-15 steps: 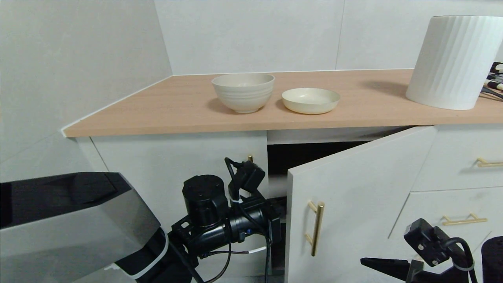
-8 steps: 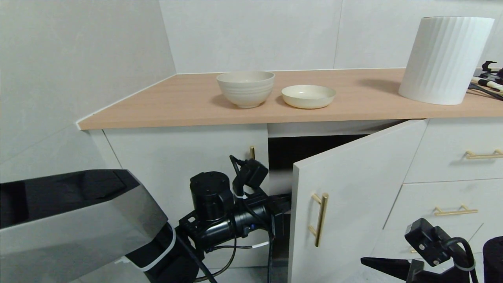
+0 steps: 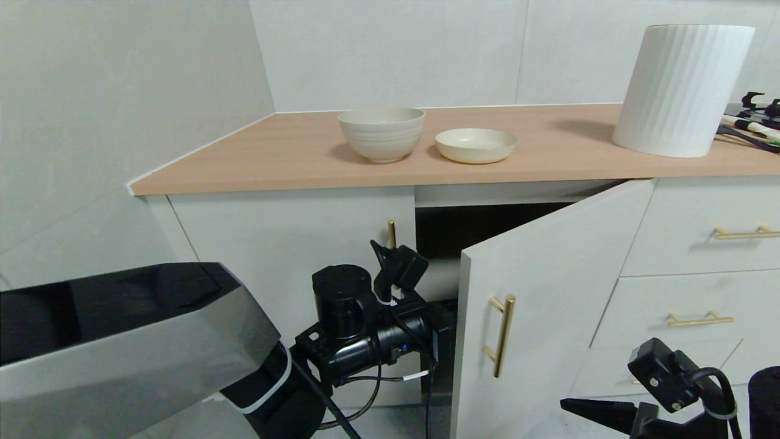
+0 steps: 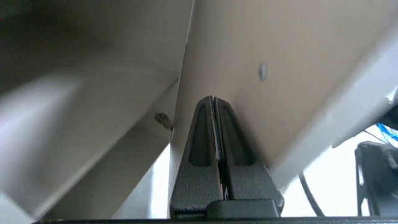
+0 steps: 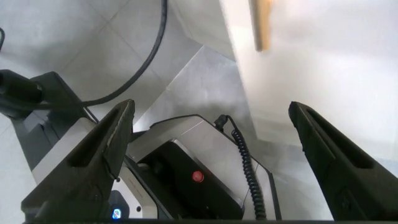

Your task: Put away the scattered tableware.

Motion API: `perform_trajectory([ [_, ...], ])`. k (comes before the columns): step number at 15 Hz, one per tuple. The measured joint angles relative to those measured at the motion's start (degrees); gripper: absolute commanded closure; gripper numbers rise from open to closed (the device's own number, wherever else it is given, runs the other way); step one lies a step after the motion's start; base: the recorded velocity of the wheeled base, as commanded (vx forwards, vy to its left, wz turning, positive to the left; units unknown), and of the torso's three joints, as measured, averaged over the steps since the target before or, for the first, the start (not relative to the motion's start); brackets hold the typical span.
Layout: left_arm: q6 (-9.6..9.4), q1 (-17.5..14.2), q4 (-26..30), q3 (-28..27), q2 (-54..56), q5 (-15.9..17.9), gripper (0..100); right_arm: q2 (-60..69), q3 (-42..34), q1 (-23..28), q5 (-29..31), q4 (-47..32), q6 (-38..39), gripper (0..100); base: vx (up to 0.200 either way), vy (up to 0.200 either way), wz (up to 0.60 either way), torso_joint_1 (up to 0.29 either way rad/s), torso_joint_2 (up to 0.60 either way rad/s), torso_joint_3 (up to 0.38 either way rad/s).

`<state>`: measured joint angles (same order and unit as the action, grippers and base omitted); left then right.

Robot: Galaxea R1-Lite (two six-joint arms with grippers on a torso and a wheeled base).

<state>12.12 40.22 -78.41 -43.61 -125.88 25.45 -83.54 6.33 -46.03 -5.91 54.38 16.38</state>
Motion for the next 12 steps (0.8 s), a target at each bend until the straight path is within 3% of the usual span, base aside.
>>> perform_trajectory([
  [7, -0.07, 0.21, 3.23, -5.97, -2.65, -0.02, 100, 0.13, -0.11, -0.09, 0.09, 0.02, -0.22, 0, 0.0, 0.0, 0.0, 0.0, 0.0, 0.0],
  [12, -0.24, 0.41, 3.15, -6.36, -3.19, -1.8, 100, 0.16, -0.16, -1.15, 0.45, 0.0, -0.22, 0, 0.0, 0.0, 0.0, 0.0, 0.0, 0.0],
])
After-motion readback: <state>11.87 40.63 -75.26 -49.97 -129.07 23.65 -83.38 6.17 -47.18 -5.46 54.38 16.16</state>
